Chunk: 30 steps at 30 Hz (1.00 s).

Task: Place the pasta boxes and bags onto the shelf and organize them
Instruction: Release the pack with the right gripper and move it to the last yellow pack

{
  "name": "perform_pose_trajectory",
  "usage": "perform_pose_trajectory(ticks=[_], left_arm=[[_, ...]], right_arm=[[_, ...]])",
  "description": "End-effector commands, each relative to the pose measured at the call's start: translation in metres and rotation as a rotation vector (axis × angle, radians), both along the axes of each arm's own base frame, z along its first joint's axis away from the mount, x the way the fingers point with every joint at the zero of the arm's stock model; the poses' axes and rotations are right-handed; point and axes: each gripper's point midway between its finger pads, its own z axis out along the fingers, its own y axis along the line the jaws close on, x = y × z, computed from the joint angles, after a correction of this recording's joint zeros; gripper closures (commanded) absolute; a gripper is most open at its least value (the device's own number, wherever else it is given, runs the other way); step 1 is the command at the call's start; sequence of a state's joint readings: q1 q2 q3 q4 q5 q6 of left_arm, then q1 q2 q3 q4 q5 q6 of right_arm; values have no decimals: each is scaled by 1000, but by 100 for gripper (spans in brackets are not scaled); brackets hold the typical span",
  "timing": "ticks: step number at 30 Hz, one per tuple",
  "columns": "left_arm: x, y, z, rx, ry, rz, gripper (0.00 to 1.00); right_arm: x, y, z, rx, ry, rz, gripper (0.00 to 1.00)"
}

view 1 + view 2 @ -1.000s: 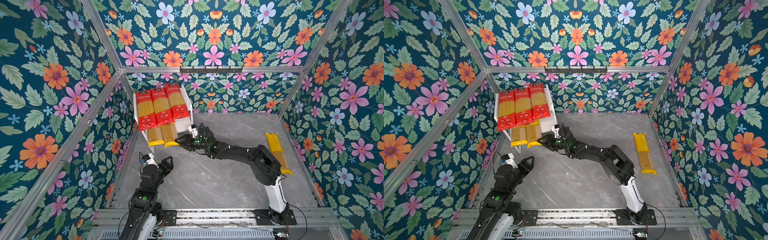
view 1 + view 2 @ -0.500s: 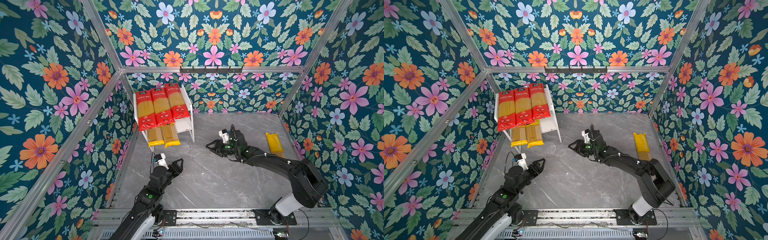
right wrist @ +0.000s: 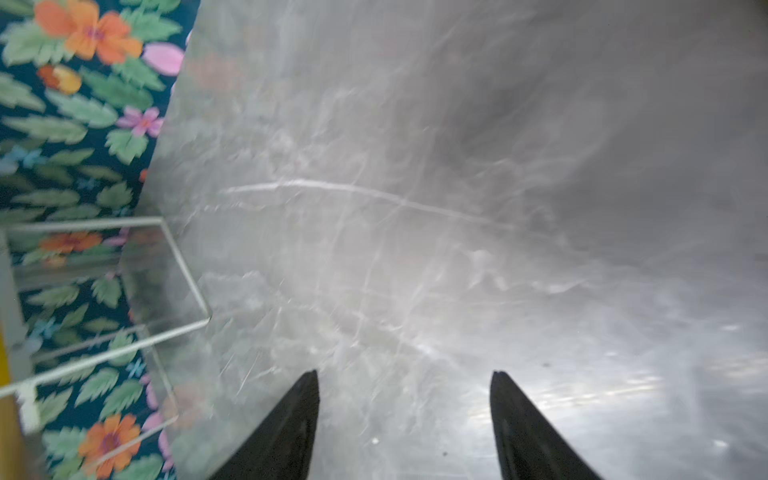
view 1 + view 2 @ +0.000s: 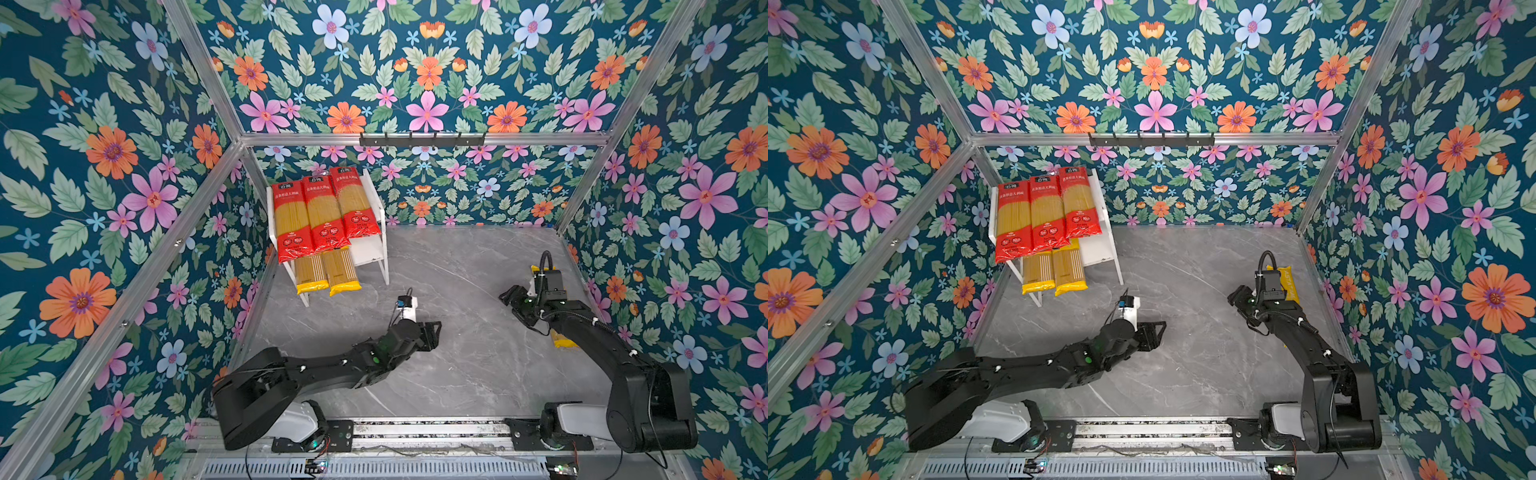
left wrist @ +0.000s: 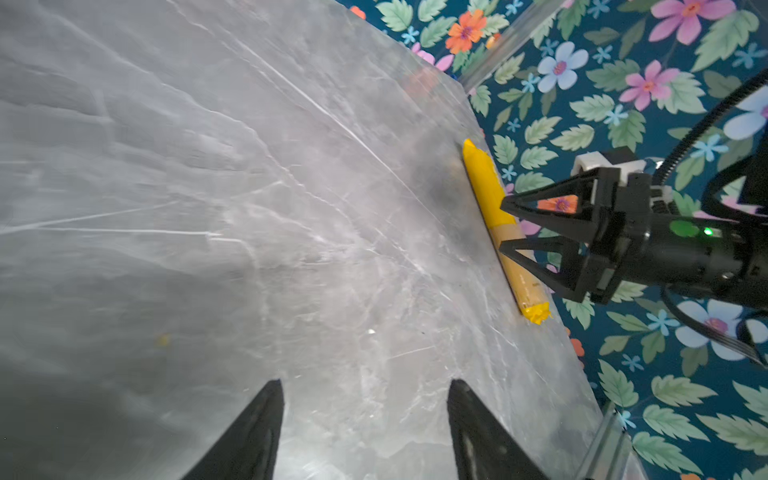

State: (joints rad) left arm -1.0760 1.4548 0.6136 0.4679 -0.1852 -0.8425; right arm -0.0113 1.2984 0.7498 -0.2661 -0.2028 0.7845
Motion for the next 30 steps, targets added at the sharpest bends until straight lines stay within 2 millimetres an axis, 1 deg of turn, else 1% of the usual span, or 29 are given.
perform_pose_trajectory(ticks=[1, 4, 6, 7, 9, 11, 13, 15, 19, 21, 24, 28, 29, 30], left_arm=[[4, -22, 5, -28, -28, -27, 34], [4, -32, 3, -24, -12, -50, 34], [5, -29, 4, -19, -16, -43, 34], [5, -26, 3, -12, -19, -33, 34], [6, -20, 0, 0, -21, -13, 34], [6, -16, -2, 10, -20, -1, 34], [5, -13, -3, 13, -19, 5, 34], [5, -10, -3, 9, -19, 14, 34], [8, -4, 0, 12, -30, 39, 33], [9, -4, 2, 17, -36, 39, 33], [11, -6, 5, 22, -45, 38, 32], [13, -3, 2, 27, -38, 51, 32], [13, -3, 2, 26, -37, 52, 31], [13, -3, 3, 26, -37, 50, 32]], right_arm=[[-1, -58, -3, -121, 7, -241, 28], [1, -93, -1, -149, 22, -370, 26], [-2, -119, -5, -185, 55, -463, 18], [-1, -130, -8, -179, 67, -507, 17], [7, -140, -17, -137, 82, -524, 17], [15, -140, -24, -127, 120, -484, 18], [19, -132, -36, -82, 156, -463, 19], [20, -123, -48, -20, 156, -455, 21], [20, -98, -60, 87, 171, -407, 23], [18, -81, -62, 111, 172, -371, 24], [14, -47, -63, 116, 167, -293, 24], [10, -4, -62, 84, 166, -154, 25], [9, 2, -57, 55, 167, -105, 25], [9, 3, -53, 31, 171, -82, 25]])
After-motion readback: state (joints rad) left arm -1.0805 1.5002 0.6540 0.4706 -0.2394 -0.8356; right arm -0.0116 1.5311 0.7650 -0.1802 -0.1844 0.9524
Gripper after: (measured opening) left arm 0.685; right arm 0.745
